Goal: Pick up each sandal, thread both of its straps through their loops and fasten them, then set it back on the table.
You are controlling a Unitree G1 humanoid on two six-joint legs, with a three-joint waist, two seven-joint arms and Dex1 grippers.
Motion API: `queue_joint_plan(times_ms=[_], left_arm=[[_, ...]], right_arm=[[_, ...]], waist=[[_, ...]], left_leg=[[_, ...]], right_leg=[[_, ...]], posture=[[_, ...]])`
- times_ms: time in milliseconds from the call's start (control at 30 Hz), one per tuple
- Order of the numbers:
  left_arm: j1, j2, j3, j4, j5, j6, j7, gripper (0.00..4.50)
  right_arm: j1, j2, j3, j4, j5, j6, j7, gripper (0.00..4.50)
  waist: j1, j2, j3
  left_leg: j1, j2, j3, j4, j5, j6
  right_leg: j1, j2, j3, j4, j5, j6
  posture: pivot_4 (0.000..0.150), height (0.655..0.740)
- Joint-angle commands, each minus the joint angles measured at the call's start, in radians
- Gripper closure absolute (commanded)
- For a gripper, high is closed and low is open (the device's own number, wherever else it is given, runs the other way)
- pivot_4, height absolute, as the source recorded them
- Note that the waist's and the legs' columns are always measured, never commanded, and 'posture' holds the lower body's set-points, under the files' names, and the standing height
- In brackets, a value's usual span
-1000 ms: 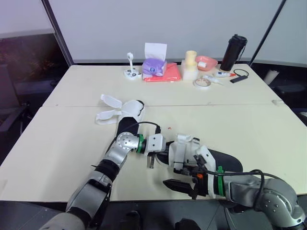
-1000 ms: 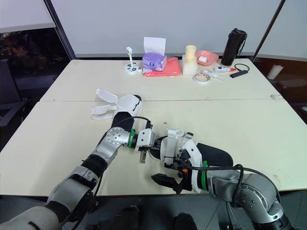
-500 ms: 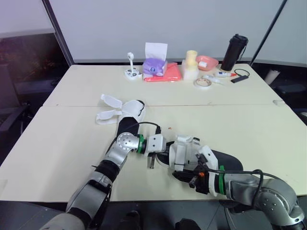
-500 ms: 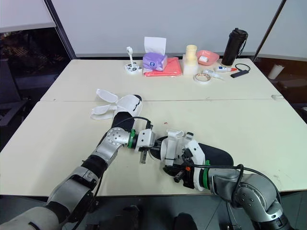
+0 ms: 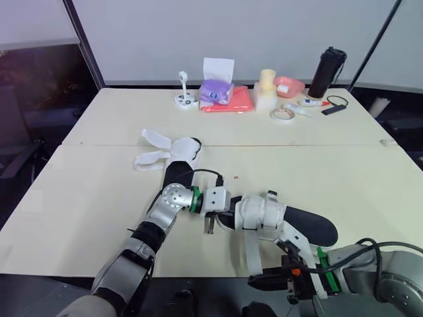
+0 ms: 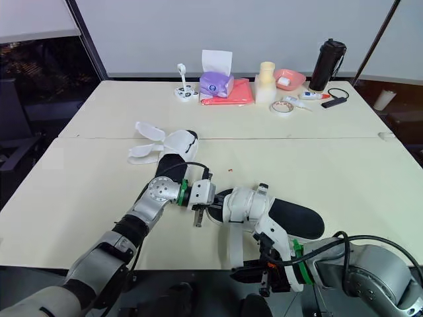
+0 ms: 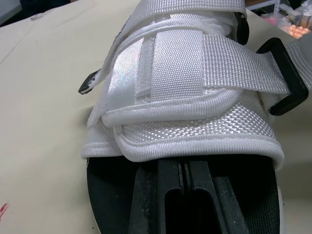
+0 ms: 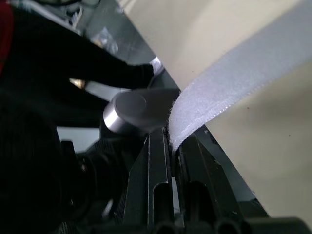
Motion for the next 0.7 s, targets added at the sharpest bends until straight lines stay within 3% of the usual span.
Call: queue_joint_plan(times_ms=[33,200,467,700], left_arm=[[0.048,0.027,-0.055,0.029,0.05,0.04,-0.035,4.5],[0.055,0.037,-0.059,0.014,0.047,0.049,-0.037,4.5],[0.039,0.023,-0.062,0.042,0.055,0.04,-0.021,4.5],[0.027,0.013,-0.064,0.065,0.059,0.022,-0.007,4.5]], right_arm=[[-0.013,-0.021,0.05,-0.065,-0.037,-0.054,0.074,4.46],[-0.067,-0.029,0.013,-0.077,-0.037,-0.075,0.088,4.46],[-0.319,-0.054,-0.076,0.02,0.004,-0.051,0.126,4.46],[-0.527,0.024,0.069,0.274,-0.234,-0.105,0.074,4.46]], waist=[[0.0,0.0,0.0],[-0.002,0.0,0.0],[-0.001,0.0,0.001],[-0.001,0.0,0.001]], left_leg=[[0.0,0.0,0.0,0.0,0.0,0.0],[0.0,0.0,0.0,-0.001,-0.001,0.0],[0.0,0.0,0.0,-0.001,-0.001,0.0],[0.0,0.0,0.0,0.0,0.0,0.0]], right_leg=[[0.0,0.0,0.0,0.0,0.0,0.0],[0.0,0.0,0.0,0.0,0.0,0.0],[0.001,0.0,0.0,0.0,0.0,0.0],[-0.002,0.0,0.0,0.0,0.0,0.0]], posture=[[0.15,0.74],[0.15,0.74],[0.15,0.74],[0.15,0.74]])
